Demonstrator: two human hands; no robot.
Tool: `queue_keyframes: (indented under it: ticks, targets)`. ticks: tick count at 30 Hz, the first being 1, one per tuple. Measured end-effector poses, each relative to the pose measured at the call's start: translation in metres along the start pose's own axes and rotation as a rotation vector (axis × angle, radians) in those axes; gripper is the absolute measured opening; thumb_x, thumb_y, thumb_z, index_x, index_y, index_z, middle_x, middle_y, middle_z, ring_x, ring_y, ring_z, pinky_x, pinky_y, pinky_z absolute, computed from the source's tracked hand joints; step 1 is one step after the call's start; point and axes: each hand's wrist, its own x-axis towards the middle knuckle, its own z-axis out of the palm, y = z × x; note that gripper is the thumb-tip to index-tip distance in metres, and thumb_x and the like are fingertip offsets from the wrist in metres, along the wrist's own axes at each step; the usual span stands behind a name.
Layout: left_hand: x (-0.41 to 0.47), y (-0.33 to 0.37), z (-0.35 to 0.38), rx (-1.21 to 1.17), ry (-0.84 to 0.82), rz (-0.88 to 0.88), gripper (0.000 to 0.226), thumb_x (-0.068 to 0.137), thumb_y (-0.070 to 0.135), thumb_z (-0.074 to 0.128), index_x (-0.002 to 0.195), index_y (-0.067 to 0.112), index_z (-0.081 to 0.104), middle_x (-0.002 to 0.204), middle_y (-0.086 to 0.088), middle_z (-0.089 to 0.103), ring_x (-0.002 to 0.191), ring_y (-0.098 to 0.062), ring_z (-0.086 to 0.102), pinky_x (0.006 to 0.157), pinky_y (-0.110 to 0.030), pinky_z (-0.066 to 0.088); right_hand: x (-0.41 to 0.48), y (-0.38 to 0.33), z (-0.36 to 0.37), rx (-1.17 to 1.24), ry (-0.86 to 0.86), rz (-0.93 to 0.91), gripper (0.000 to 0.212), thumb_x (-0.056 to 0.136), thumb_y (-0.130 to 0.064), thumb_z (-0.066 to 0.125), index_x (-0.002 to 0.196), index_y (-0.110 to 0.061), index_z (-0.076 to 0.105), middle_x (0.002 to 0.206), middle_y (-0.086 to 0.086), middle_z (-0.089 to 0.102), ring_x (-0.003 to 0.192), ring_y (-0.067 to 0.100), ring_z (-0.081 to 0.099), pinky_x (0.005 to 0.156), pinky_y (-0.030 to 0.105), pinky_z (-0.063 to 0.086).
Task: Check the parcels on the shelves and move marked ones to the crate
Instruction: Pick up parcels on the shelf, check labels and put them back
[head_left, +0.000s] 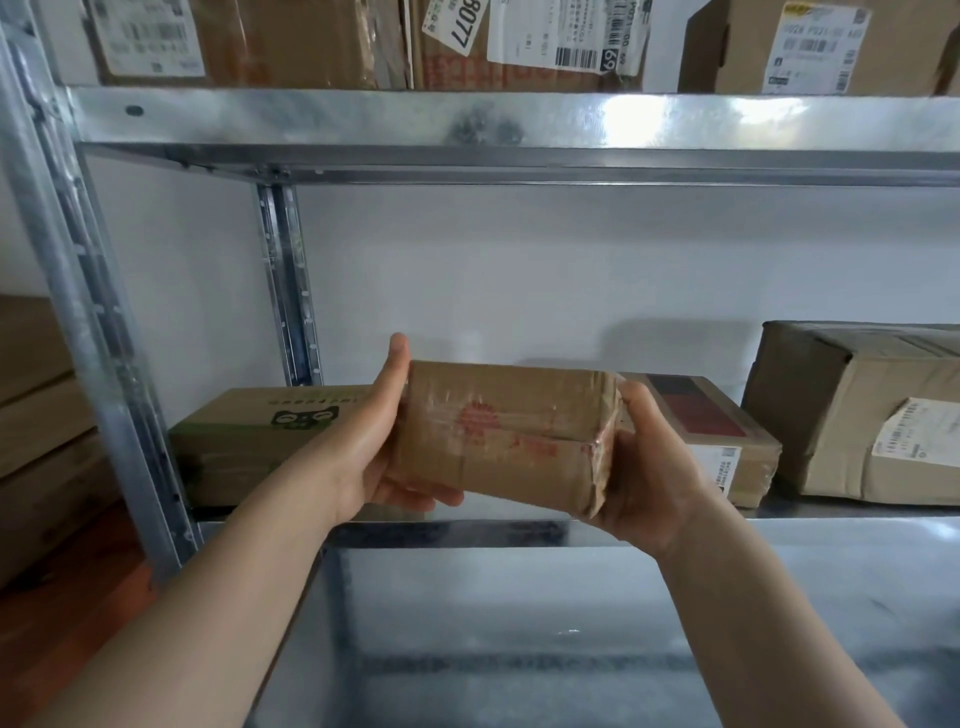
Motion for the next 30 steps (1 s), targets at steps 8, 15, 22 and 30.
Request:
queue_keyframes:
  ticks: [8, 15, 22, 30]
  targets:
    - [0.000, -0.009, -0.011, -0.259, -0.065, 0.024, 0.046, 0.078, 0.057, 0.064, 0.109, 0.024, 0.065, 0.104, -0.011, 0.064, 0.095, -0.033, 0.064, 0.069, -0.045, 0.056, 0.002, 0.002, 0.000, -0.023, 0.007, -0.070, 0.090, 0.056, -0.069, 0.084, 0.129, -0.018, 0.070, 0.139, 0.017, 0.064, 0.127, 0.038, 0.062, 0.105, 0.061, 0.047]
    - [0.008, -0.027, -0.012, -0.361, -0.003, 0.189, 0.053, 0.074, 0.038, 0.075, 0.124, 0.021, 0.068, 0.112, -0.013, 0.069, 0.108, -0.036, 0.065, 0.083, -0.056, 0.058, -0.002, -0.002, -0.005, -0.165, -0.024, -0.182, 0.056, 0.066, -0.065, 0.073, 0.103, -0.024, 0.079, 0.089, 0.006, 0.078, 0.079, 0.026, 0.075, 0.079, 0.046, 0.062]
    - [0.009, -0.033, -0.013, -0.353, 0.068, 0.332, 0.053, 0.080, 0.021, 0.069, 0.131, 0.026, 0.059, 0.124, -0.009, 0.070, 0.120, -0.035, 0.061, 0.094, -0.058, 0.054, -0.001, 0.001, -0.004, -0.197, -0.046, -0.236, 0.055, 0.075, -0.032, 0.080, 0.127, -0.018, 0.068, 0.120, 0.008, 0.075, 0.107, 0.034, 0.071, 0.094, 0.051, 0.057]
    - [0.007, -0.035, -0.007, 0.009, 0.293, 0.383, 0.054, 0.092, 0.065, 0.037, 0.112, 0.029, 0.073, 0.108, 0.008, 0.077, 0.100, -0.009, 0.071, 0.107, -0.044, 0.045, 0.011, 0.011, -0.002, -0.312, -0.050, -0.386, 0.053, 0.093, 0.012, 0.053, 0.133, -0.020, 0.066, 0.120, 0.004, 0.075, 0.116, 0.028, 0.069, 0.096, 0.048, 0.045]
